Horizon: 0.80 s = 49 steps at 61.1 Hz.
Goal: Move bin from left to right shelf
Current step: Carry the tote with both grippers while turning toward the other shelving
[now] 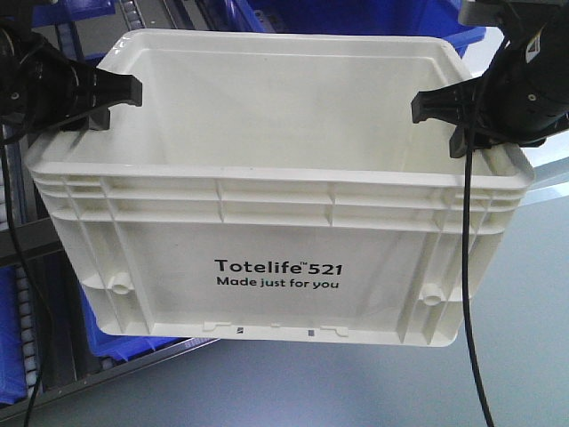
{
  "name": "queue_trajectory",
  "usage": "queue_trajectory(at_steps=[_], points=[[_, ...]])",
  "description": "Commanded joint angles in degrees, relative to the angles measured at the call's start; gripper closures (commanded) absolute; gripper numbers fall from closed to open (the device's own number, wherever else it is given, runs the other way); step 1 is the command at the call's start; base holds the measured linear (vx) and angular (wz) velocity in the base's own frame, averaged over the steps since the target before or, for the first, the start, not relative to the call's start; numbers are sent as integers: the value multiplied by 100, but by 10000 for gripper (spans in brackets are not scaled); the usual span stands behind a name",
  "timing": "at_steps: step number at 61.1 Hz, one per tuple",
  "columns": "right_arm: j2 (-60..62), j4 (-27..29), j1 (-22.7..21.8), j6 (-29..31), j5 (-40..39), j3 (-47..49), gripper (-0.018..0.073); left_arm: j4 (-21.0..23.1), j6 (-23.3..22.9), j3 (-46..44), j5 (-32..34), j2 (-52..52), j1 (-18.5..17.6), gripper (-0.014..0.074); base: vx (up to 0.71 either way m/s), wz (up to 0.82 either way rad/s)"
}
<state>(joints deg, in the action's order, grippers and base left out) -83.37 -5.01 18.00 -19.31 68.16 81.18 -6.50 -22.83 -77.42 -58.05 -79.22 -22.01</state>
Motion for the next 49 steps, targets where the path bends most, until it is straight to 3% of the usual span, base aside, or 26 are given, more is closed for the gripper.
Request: queue_trajectory(at_steps=[1, 49], points=[[311, -412, -49, -21, -415, 229, 557, -352, 75, -205, 376, 255, 3, 535, 3, 19], [311, -412, -49, -21, -415, 229, 557, -352, 75, -205, 376, 255, 3, 535, 2, 28]])
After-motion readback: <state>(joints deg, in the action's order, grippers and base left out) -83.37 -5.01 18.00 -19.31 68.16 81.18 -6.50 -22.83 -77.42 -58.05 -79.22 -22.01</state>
